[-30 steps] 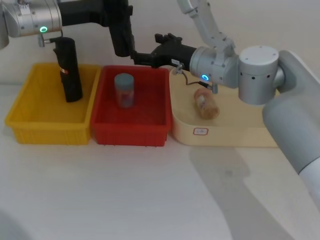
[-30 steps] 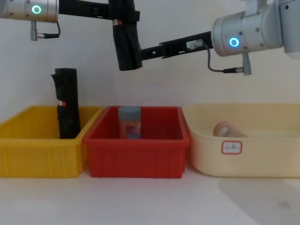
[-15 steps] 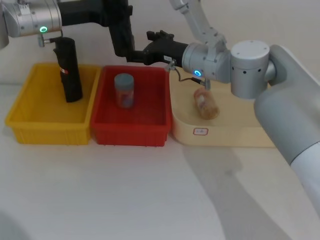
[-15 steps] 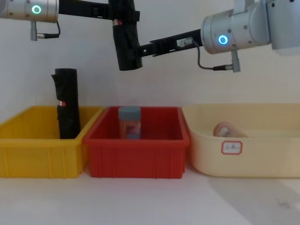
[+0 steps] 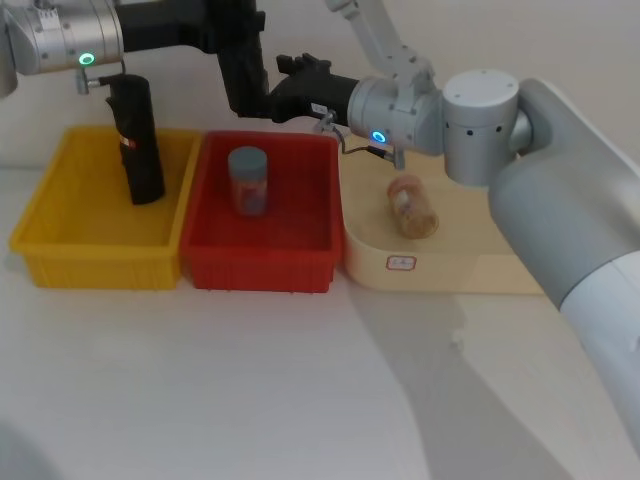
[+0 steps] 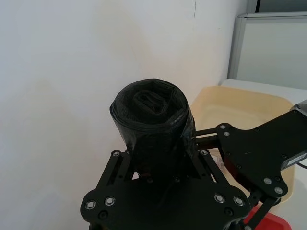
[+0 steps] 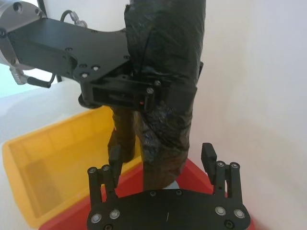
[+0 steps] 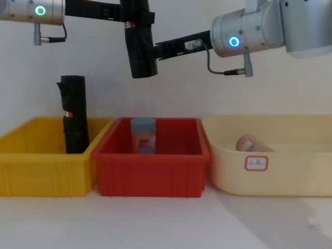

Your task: Pick up the garbage bag with the one hand and transfer it to the other hand.

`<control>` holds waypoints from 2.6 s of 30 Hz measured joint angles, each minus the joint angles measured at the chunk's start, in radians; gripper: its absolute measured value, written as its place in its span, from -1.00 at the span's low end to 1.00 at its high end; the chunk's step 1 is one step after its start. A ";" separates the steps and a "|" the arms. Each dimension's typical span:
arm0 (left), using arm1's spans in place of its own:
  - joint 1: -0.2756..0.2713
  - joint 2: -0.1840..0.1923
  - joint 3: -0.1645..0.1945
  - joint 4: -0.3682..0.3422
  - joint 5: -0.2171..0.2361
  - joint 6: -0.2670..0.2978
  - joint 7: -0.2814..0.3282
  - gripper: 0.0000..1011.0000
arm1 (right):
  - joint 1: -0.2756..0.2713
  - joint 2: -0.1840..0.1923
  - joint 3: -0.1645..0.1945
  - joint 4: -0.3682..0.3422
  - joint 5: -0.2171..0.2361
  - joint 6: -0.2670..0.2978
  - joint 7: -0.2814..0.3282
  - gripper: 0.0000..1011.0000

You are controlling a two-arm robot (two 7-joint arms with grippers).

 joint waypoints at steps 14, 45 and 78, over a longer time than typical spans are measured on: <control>0.000 0.000 0.000 0.000 0.000 0.000 0.000 -0.22 | 0.063 -0.054 -0.001 0.130 -0.010 -0.057 0.024 0.98; 0.000 0.000 0.000 0.000 0.000 0.000 0.000 -0.22 | 0.227 -0.177 0.019 0.497 -0.027 -0.223 0.072 0.98; 0.000 0.000 0.000 0.000 0.000 0.000 0.000 -0.22 | 0.306 -0.229 0.031 0.669 -0.030 -0.304 0.091 0.13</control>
